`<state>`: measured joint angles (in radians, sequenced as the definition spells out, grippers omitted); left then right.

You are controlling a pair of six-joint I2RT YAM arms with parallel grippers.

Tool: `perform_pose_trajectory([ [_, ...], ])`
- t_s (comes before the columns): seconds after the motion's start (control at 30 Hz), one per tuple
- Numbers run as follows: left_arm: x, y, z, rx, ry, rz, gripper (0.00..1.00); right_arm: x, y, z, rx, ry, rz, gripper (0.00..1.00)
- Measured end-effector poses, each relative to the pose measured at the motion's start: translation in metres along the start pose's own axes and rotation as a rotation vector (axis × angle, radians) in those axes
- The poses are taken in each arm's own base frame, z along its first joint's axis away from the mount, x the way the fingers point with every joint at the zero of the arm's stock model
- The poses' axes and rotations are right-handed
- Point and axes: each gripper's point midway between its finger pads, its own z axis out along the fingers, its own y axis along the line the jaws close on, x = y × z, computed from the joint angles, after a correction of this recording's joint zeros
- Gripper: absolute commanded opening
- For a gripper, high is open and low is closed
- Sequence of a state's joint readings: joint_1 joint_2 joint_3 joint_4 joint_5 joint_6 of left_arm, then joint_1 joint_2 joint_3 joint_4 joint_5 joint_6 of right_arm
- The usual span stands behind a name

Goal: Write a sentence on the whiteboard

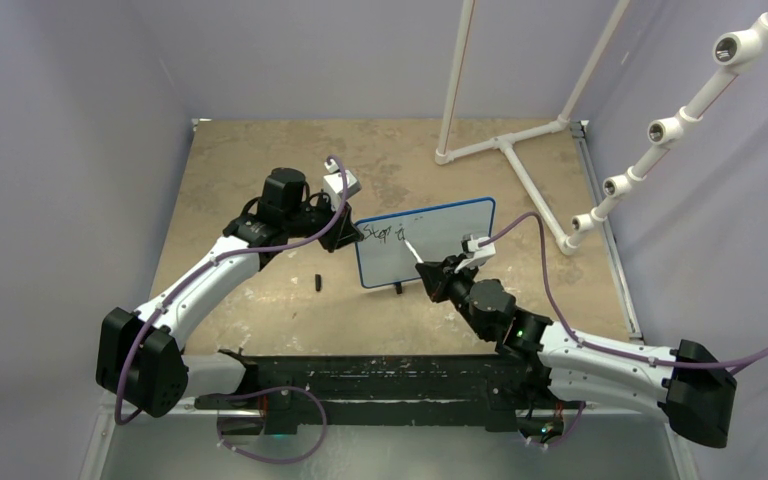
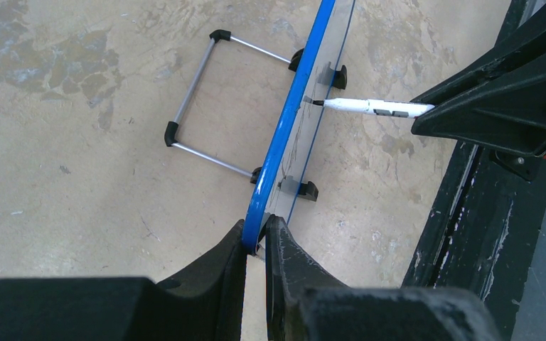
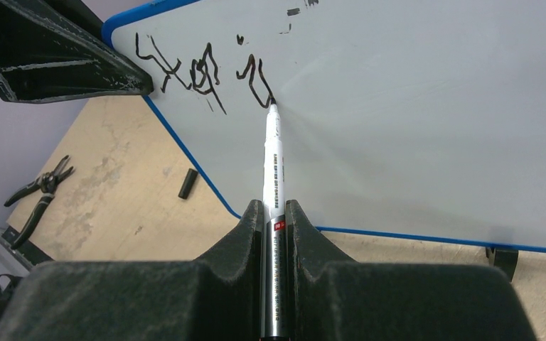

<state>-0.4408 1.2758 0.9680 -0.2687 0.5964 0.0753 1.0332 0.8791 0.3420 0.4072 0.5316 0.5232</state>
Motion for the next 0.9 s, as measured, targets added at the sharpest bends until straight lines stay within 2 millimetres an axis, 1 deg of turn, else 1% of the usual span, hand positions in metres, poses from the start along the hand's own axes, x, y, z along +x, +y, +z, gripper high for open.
perform_pose_trajectory([
  [0.4, 0.0, 0.0, 0.0, 0.0, 0.0, 0.0, 0.0, -0.001, 0.0, 0.0, -0.002, -0.006, -0.01, 0.0],
  [0.57, 0.0, 0.0, 0.0, 0.0, 0.0, 0.0, 0.0, -0.007, 0.002, 0.001, -0.011, -0.026, -0.021, 0.0],
  [0.9, 0.0, 0.0, 0.0, 0.0, 0.0, 0.0, 0.0, -0.01, 0.003, 0.002, -0.012, -0.041, -0.035, 0.0],
])
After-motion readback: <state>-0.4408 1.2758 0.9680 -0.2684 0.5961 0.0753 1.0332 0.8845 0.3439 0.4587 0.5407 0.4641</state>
